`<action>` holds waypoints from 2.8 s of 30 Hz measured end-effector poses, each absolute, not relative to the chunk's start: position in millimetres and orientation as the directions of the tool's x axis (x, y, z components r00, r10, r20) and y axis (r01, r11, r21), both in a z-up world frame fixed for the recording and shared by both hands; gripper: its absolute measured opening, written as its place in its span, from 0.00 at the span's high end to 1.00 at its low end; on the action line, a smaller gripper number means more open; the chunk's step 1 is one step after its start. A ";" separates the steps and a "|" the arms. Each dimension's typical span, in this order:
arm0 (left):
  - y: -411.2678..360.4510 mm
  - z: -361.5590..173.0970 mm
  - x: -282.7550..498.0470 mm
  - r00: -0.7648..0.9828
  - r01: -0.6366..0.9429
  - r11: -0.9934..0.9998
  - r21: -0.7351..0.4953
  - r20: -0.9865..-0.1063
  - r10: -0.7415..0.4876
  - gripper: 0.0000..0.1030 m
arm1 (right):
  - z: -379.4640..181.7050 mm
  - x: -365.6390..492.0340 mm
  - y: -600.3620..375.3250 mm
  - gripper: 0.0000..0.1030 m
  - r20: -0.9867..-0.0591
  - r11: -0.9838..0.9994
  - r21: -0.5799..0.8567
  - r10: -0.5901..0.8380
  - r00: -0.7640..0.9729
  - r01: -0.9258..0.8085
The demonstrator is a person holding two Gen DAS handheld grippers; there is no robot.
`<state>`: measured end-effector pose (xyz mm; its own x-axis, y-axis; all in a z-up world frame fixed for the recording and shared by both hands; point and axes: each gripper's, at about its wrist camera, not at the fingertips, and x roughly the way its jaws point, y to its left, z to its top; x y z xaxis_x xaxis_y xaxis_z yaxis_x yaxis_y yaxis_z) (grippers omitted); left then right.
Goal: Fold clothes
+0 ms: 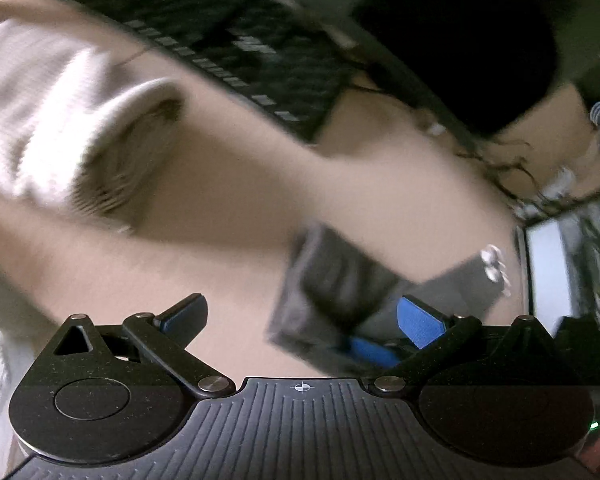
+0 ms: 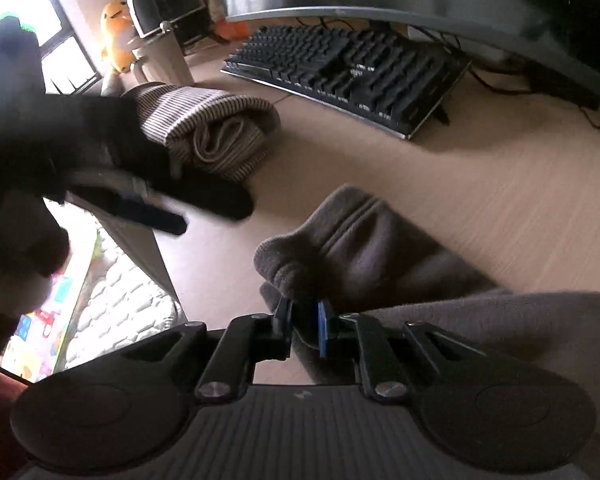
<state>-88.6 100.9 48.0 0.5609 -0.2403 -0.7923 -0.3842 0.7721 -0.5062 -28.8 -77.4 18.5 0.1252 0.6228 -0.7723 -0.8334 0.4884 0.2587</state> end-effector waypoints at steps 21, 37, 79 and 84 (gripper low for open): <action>52.1 12.5 -44.6 0.386 -0.105 0.884 -0.457 -0.838 -0.387 0.41 | 66.6 13.0 -263.0 0.61 -0.700 0.942 0.242 0.336 0.631 -0.232; 63.2 39.4 -66.5 0.566 -0.263 0.851 -0.455 -0.787 -0.245 0.20 | 20.3 200.7 -265.1 0.61 -0.783 0.994 0.019 0.082 0.617 -0.109; 1.6 22.3 -39.3 0.327 0.126 0.885 -0.449 -0.823 -0.464 0.09 | 29.8 -34.5 -370.5 0.60 -0.718 0.935 0.240 -0.011 0.696 0.262; 9.1 25.7 -41.5 0.378 0.020 0.907 -0.421 -0.837 -0.397 0.09 | 4.0 -8.6 -368.0 0.59 -0.766 0.951 0.231 0.049 0.640 0.203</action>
<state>-41.5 9.1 25.7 0.3776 -0.3968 -0.8366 0.0195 0.9067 -0.4213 -8.6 -368.0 4.0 0.6405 0.0493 -0.7664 0.2033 0.9515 0.2310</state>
